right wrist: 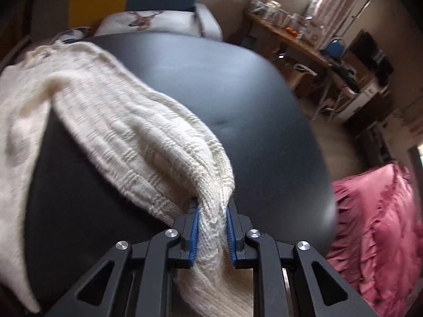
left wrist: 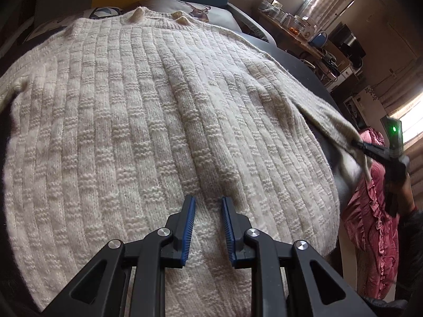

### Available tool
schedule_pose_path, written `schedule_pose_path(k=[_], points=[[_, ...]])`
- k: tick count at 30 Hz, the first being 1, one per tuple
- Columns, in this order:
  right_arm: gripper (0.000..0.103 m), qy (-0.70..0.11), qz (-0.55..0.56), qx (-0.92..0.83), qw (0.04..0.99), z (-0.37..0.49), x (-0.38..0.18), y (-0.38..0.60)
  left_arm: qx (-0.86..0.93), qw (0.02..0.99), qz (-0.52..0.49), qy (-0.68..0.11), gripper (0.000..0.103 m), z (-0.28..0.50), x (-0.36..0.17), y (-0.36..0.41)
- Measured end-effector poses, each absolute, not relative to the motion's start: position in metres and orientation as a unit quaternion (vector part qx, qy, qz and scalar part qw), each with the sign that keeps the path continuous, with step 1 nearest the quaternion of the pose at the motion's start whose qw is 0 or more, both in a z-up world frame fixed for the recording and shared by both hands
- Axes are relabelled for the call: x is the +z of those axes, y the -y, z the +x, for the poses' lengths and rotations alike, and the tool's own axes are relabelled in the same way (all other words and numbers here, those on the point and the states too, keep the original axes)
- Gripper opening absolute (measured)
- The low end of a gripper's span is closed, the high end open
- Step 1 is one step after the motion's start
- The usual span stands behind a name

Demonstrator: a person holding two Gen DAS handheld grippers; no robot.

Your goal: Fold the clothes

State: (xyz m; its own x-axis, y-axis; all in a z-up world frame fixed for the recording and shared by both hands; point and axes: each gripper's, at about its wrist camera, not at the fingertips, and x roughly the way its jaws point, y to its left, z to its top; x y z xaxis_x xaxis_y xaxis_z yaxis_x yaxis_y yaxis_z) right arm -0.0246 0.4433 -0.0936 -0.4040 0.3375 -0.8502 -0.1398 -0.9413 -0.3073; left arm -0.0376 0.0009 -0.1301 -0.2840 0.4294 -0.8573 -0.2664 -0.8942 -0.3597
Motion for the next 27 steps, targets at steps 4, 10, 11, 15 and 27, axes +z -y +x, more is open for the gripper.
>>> schedule_pose_path(k=[4,10,11,15,27], points=[[0.018,0.092,-0.528,0.824,0.183,-0.057,-0.098,-0.481,0.784,0.238,-0.572,0.037,0.02,-0.041,-0.128,-0.004],[0.022,0.09,-0.549,0.802,0.218,-0.108,-0.122,-0.518,0.763,0.258,-0.592,-0.03,0.02,-0.046,-0.125,-0.014],[0.023,0.092,-0.55,0.799,0.222,-0.113,-0.125,-0.52,0.758,0.259,-0.597,-0.034,0.02,-0.047,-0.124,-0.014],[0.068,0.09,-0.536,0.811,0.217,-0.114,-0.12,-0.516,0.745,0.291,-0.6,0.001,0.018,-0.067,-0.101,-0.014],[0.075,-0.069,-0.484,0.866,0.108,-0.103,-0.082,-0.496,0.809,0.376,-0.446,-0.073,0.019,-0.215,-0.037,-0.152]])
